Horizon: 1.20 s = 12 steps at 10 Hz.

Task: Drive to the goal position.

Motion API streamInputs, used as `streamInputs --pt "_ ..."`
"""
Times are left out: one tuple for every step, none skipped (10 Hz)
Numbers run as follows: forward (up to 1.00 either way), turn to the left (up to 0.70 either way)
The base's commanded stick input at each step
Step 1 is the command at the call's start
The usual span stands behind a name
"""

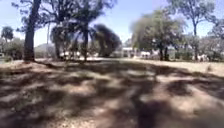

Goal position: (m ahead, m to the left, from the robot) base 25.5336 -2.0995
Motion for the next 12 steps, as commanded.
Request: streamInputs --pt "0.70 0.00" --pt "0.70 0.00" --pt "0.70 0.00" --pt "0.70 0.00" --pt "0.70 -0.08" --pt "0.70 -0.30" --pt "0.70 -0.31" --pt "0.70 -0.25" --pt "0.70 0.00" --pt "0.70 0.00" --pt "0.70 0.00" --pt "0.70 0.00"
